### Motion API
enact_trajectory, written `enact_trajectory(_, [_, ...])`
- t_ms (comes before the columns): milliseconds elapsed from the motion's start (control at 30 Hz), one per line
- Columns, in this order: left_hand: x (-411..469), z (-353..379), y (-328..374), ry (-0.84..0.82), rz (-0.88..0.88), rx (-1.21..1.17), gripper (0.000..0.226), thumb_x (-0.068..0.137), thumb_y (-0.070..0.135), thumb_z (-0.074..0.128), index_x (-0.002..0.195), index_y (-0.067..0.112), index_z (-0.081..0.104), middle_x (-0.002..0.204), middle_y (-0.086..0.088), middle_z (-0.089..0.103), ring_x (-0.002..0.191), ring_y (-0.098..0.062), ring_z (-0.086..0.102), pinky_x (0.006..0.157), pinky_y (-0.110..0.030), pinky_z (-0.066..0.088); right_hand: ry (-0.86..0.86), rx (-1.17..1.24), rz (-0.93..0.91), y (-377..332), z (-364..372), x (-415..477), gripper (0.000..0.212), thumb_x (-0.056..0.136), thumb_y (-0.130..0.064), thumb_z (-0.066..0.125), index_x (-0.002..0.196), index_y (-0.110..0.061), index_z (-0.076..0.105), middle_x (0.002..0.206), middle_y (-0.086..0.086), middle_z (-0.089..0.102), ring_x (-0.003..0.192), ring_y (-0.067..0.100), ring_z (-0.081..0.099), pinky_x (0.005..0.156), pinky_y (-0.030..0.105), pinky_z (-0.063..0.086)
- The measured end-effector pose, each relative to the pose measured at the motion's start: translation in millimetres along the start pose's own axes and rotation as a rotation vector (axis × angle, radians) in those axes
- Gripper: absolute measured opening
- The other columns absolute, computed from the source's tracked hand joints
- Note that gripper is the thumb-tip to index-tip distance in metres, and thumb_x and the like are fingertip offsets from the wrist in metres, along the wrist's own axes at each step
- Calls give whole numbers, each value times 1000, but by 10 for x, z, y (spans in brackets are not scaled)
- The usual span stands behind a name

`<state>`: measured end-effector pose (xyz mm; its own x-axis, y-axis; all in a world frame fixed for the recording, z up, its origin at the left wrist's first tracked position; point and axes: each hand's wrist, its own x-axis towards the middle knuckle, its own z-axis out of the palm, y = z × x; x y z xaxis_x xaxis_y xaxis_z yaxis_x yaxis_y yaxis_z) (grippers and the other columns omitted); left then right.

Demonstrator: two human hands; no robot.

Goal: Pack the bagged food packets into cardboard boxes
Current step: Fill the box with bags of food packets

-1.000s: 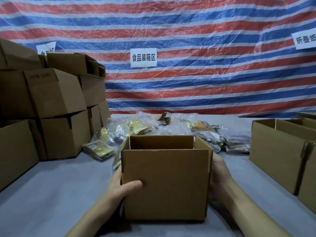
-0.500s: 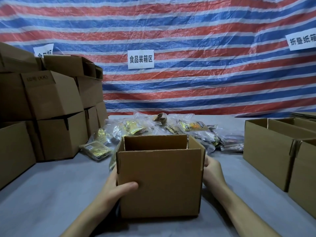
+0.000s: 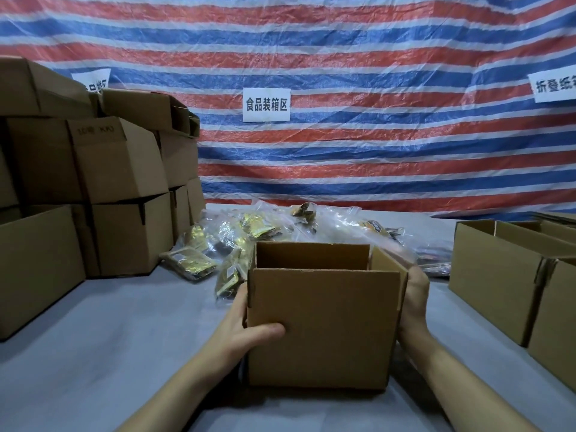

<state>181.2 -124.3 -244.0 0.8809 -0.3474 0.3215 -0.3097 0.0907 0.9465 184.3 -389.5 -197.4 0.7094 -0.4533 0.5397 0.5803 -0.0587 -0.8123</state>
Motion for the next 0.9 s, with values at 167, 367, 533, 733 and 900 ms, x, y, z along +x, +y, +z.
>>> enact_trajectory(167, [10,1,9,-10,-8,-32,90,63,37,84,141,15,47,126,-3,71,114,-20,69,85,-28,57,-39,-9,-26,-203,46,80,11,90,-19,66,98,-25,71,100,-2,75,90,10,74,78,26,62])
enact_trajectory(367, [21,17,0,-17,-11,-79,89,64,38,84,141,15,48,129,-8,69,116,-26,69,87,-33,57,-24,-143,-121,-657,34,334,14,96,-13,64,96,-26,70,86,-9,76,82,14,74,69,26,63])
enact_trajectory(533, [-5,39,7,-70,-33,-102,86,64,41,84,138,16,49,127,-5,71,116,-24,69,87,-31,57,21,-120,-148,-1052,4,470,11,96,-19,66,97,-29,71,99,-6,76,90,10,74,70,25,62])
enact_trajectory(733, [-57,88,67,-89,-28,-116,105,49,57,94,135,18,50,125,-4,72,114,-23,70,84,-30,58,131,64,-44,-1473,-18,566,15,94,-15,68,90,-29,72,90,-5,78,89,15,76,80,37,62])
enact_trajectory(900, [-84,109,93,-83,-16,-122,109,44,58,95,135,16,51,120,-1,74,108,-19,72,80,-26,58,163,146,12,-1716,30,596,13,94,-11,67,92,-23,72,82,-4,77,82,14,75,84,39,62])
